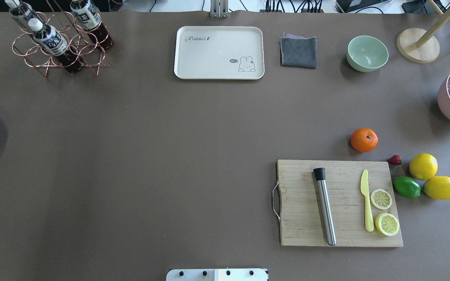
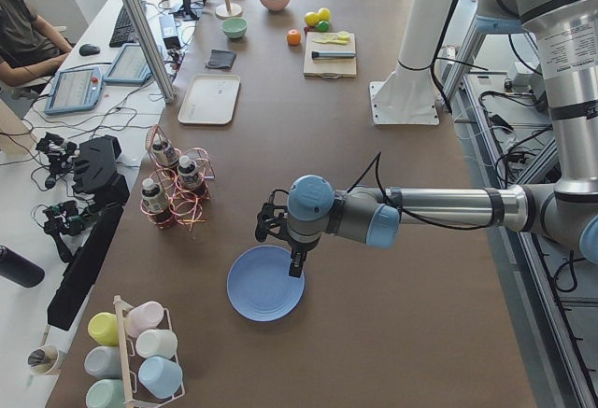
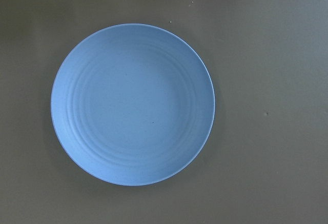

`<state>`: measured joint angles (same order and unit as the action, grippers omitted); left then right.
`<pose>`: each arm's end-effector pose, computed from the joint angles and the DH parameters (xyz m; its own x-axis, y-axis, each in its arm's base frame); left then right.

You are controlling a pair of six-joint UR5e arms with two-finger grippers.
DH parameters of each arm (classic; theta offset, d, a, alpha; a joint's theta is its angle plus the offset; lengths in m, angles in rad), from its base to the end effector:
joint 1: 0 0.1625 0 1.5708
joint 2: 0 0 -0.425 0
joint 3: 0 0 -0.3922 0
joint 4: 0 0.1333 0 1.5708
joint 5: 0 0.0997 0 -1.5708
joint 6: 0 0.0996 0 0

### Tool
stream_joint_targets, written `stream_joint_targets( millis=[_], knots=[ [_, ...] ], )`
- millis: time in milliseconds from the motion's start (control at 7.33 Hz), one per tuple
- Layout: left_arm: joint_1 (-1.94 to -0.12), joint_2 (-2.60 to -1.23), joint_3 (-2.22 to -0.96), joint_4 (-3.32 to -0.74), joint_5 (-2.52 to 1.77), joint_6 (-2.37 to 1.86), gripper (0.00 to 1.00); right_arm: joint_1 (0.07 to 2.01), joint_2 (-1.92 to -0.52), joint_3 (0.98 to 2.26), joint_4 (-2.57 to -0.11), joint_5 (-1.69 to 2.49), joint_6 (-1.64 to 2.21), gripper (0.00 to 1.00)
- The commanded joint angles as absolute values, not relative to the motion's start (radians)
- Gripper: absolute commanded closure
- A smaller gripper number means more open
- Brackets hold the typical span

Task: Pick orange to plate

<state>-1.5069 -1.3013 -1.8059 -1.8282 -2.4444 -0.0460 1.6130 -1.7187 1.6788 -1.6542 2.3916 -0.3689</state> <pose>-0.0319 -0.3930 0.6260 0.6321 0.1652 -0.7570 -0.0332 0.9819 0.1866 0.0781 -0.4169 0.6781 0.6468 -0.2468 0.7216 0.2052 0.9676 0.1471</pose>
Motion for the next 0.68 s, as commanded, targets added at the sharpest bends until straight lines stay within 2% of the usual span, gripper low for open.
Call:
stream_joint_targets(
  millis=[0, 273, 409, 545],
  knots=[
    [-1.506, -1.402, -1.676, -1.83, -2.377, 0.004, 0.03, 1.586, -1.709, 1.686, -1.654, 2.399, -0.303, 0.0],
    [-1.503, -1.553, -1.455, -1.866, -2.375, 0.055, 0.02, 1.548, -1.709, 1.683, -1.587, 2.401, -0.253, 0.0],
    [-1.502, -1.612, -1.293, -1.999, -2.375, 0.052, 0.02, 1.533, -1.712, 1.684, -1.541, 2.404, -0.194, 0.0],
    [-1.496, -1.659, -1.187, -2.063, -2.373, 0.049, 0.02, 1.514, -1.715, 1.684, -1.505, 2.404, -0.157, 0.0]
  ],
)
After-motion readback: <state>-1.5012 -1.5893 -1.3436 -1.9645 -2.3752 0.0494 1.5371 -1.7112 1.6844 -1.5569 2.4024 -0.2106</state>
